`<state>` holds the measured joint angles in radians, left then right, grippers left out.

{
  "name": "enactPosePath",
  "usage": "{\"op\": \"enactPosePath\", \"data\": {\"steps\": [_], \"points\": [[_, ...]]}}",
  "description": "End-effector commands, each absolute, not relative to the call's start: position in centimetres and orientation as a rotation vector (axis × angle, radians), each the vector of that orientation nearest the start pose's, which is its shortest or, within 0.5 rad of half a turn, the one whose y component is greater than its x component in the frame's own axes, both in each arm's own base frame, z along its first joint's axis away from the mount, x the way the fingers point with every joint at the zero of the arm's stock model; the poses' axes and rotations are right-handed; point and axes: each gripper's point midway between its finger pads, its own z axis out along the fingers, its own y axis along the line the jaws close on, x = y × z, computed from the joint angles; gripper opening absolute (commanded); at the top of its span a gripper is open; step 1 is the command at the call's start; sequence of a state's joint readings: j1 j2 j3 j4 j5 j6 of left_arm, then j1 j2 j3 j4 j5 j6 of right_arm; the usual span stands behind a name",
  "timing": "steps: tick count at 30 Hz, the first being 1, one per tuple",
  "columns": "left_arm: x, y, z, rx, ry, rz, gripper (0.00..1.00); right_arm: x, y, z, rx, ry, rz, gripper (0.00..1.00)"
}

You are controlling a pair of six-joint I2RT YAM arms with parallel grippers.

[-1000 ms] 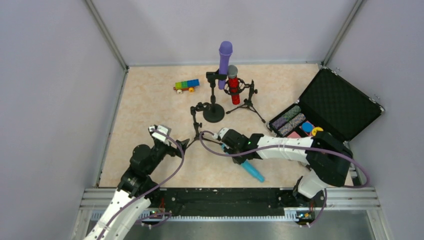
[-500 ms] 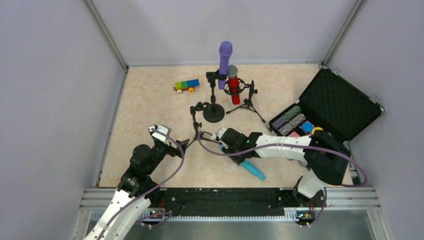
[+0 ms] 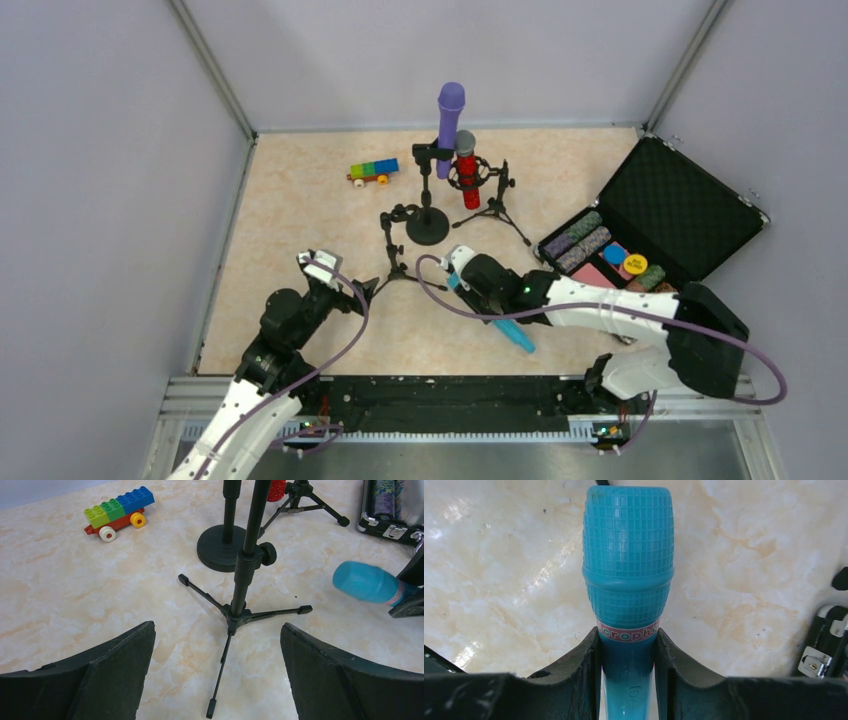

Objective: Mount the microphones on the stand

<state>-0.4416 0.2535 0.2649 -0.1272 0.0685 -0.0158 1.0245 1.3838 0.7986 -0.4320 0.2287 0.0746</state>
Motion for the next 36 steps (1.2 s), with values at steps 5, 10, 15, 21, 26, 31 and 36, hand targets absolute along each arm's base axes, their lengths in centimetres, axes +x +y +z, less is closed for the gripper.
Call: {"op": "enactPosePath", "data": {"steps": [5,10,15,21,26,31,36], "points": [[22.5,-12.0,18.2,0.407,1.614,-0.394,0.99,20.5,25.4,12.9,-0.9,1.968,0.341,0.0],[22.6,-12.0,18.2,0.407,1.616,-0.394,0.99,19.8,25.4,16.6,-0.801,1.735,0.505,0.0],[22.6,-12.1,18.2,0.412,1.621,-0.397,0.99,18.9,24.2,20.6,-0.628,1.508,0.647,0.0],[22.6,-12.2,18.4,0.415,1.619,-0.401,0.99,18.5,21.3,24.8,-0.366,1.313,0.76,0.0],[22.6,-12.2,18.5,0.416,1.618,-0.403,0.99,18.3,19.7,26.0,-0.25,1.248,0.799,0.0],[22.6,-12.2,18.6,0.416,1.617,-0.403,0.99,18.4,19.6,26.1,-0.241,1.239,0.797,0.0],[22.6,-12.3,18.9,0.42,1.609,-0.409,0.99,18.1,20.6,26.1,-0.309,1.22,0.801,0.0]]}}
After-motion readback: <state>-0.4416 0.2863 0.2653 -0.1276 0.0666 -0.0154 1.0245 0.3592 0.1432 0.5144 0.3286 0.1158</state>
